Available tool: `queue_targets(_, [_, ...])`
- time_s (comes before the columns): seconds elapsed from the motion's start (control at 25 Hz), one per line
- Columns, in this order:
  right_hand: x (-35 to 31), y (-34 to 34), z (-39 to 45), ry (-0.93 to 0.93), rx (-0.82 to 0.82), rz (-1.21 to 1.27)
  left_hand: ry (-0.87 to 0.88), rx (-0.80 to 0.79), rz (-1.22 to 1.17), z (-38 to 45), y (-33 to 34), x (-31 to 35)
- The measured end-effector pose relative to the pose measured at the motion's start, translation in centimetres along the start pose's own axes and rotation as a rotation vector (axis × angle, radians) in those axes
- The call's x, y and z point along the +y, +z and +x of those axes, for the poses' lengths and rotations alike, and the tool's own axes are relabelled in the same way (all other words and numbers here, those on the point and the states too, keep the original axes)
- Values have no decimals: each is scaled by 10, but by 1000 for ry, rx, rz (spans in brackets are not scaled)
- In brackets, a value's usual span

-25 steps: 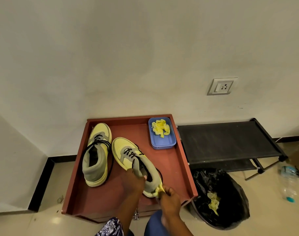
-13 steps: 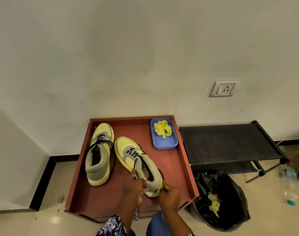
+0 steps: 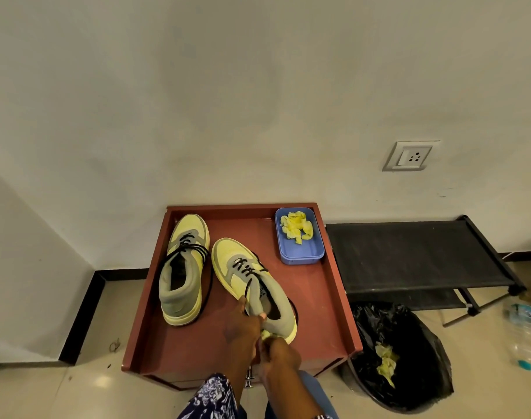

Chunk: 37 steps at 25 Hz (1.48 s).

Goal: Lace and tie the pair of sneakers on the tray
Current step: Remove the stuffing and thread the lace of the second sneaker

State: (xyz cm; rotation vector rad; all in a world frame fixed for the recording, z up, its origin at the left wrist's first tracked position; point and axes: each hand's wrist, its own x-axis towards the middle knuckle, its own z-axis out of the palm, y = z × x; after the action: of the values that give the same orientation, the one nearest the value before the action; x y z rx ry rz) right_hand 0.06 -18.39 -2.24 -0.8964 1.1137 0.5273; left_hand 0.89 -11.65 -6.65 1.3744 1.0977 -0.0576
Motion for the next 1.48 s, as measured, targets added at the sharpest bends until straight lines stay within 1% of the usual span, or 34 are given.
queue_targets(0.08, [-5, -2, -8, 44, -14, 176, 0, -1, 52, 9, 2, -4])
queue_targets(0.2, [-17, -15, -1, 84, -35, 285, -13, -15, -77, 4, 2, 2])
queue_targets(0.28, [-24, -21, -2, 72, -25, 285, -23, -6, -90, -8, -2, 12])
queue_targets(0.36, [-26, -22, -4, 45, 13, 275, -43, -33, -84, -13, -4, 15])
queue_targets(0.52, [-20, -14, -5, -14, 80, 214, -35, -43, -30, -7, -4, 8])
queue_targets(0.72, [-13, -7, -17, -20, 96, 202, -19, -62, -56, 1, -1, -1])
queue_targets(0.84, [-12, -6, -19, -25, 120, 196, -30, -19, 13, 4, 3, -4])
queue_targets(1.04, [-18, -8, -13, 11, 65, 55, -46, 43, 140, -4, 3, 10])
queue_targets(1.2, [-21, -13, 3, -16, 60, -101, -19, 56, 165, -6, 4, 15])
queue_targets(1.36, [-31, -22, 18, -143, 67, -305, -31, 77, 90, -4, 4, 12])
queue_targets(1.48, [-36, -20, 31, -345, 80, -481, -87, 32, -118, -6, 4, 14])
